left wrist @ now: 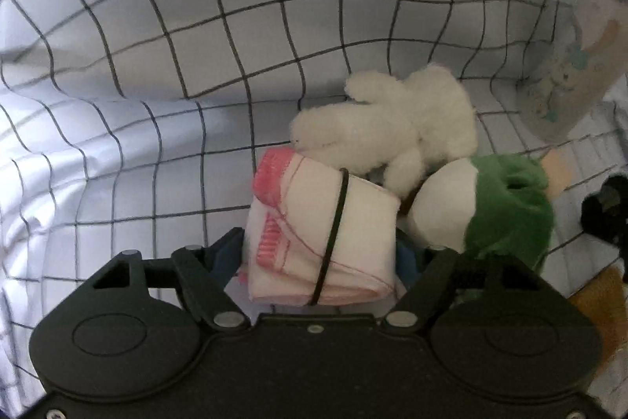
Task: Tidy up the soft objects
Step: 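Grasp the pink-and-white rolled cloth with the left tool while the right grasps the black knob, then lower the rolled cloth into the basket with the left tool while the right drops the knob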
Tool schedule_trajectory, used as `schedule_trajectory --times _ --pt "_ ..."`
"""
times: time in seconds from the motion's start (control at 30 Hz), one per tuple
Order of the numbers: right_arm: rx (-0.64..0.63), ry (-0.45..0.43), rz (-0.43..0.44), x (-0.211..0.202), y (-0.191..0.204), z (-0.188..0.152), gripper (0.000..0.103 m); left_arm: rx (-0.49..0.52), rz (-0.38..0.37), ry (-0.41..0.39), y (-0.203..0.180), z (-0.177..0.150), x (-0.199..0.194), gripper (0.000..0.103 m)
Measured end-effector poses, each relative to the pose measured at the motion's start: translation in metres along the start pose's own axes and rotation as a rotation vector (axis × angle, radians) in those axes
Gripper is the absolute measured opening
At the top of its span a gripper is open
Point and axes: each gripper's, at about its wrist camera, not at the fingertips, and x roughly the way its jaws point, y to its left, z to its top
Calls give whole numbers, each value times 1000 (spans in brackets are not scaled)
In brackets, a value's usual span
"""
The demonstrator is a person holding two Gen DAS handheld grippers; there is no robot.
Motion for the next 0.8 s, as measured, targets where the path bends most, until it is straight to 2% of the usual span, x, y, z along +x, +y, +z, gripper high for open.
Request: schedule_trajectory --times 0.1,0.2,0.4,0.63,0.8 --pt "6 -19 -5 -12 -1 -1 57 -48 0 -45 7 -3 -11 70" --pt "7 -45 -11 -29 -3 -2 57 -65 47 -108 10 -9 -37 70" --pt "16 -126 -15 -78 -5 -6 57 -151 67 -222 17 -28 -112 70" --pt "-18 -278 -16 -169 0 -33 57 -165 104 -343 1 -77 -207 70" --pt "-54 -368 3 -235 8 -67 57 -140 142 -407 -23 -131 -261 70"
